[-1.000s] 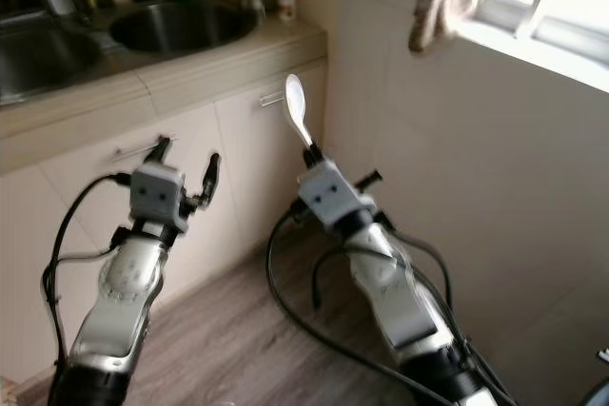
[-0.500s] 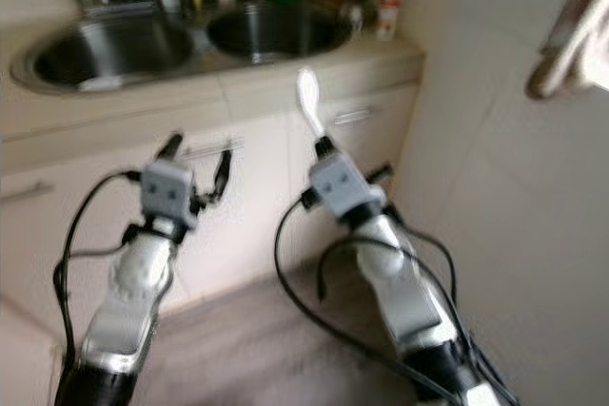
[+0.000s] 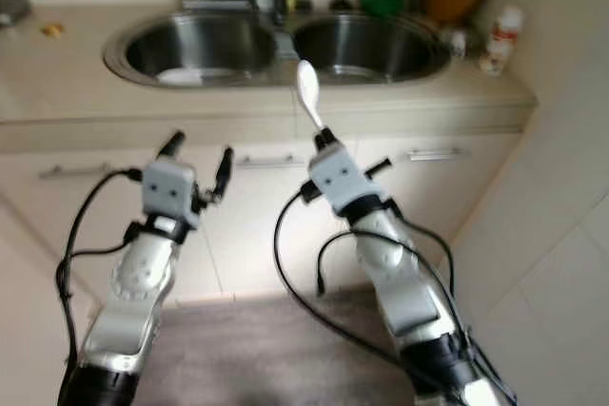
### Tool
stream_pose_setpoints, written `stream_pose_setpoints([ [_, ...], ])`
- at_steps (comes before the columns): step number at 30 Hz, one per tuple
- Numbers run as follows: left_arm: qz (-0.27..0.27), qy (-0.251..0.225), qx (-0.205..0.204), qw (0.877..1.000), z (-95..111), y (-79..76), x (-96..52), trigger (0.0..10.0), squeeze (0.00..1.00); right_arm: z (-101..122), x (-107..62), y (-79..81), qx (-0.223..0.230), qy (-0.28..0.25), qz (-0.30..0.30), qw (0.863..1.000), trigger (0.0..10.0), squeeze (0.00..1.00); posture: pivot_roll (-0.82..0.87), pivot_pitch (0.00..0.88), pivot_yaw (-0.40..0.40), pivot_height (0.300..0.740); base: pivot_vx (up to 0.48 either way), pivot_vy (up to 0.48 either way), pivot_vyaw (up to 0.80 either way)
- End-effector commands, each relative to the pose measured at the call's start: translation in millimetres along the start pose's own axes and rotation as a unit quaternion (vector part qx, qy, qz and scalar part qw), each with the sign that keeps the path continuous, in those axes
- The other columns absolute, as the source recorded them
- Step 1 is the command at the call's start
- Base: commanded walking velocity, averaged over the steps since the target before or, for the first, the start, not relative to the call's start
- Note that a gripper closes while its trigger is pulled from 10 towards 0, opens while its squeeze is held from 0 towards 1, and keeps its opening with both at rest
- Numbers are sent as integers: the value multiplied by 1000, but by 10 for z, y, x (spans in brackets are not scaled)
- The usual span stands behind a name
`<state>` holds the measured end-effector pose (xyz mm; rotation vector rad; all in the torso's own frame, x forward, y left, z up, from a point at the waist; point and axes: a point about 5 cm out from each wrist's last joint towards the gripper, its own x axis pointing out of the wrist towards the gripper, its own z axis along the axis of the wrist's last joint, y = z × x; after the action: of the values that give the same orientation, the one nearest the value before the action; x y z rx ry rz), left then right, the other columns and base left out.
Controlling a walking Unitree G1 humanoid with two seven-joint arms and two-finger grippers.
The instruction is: Kitchen organization
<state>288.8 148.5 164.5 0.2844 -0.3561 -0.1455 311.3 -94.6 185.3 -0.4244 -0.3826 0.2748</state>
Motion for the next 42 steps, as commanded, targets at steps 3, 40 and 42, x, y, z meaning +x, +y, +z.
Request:
stream_pose_setpoints([
  [3, 2, -1, 1, 1000, 0, 17, -5, 10000, 0, 32, 29, 11, 20, -1, -5, 1000, 10000, 0, -14, 0, -84, 740, 270, 0, 0],
  [40, -1, -1, -4, 1000, 7, 7, 16, 10000, 0, -35, 70, -177, 54, 24, -70, 996, 10000, 0, -17, 0, -81, 740, 272, 0, 0],
  [42, -1, -2, -4, 1000, 8, 8, 19, 10000, 0, -35, 73, -176, 55, 24, -70, 996, 10000, 0, -17, 0, -81, 740, 276, 0, 0],
])
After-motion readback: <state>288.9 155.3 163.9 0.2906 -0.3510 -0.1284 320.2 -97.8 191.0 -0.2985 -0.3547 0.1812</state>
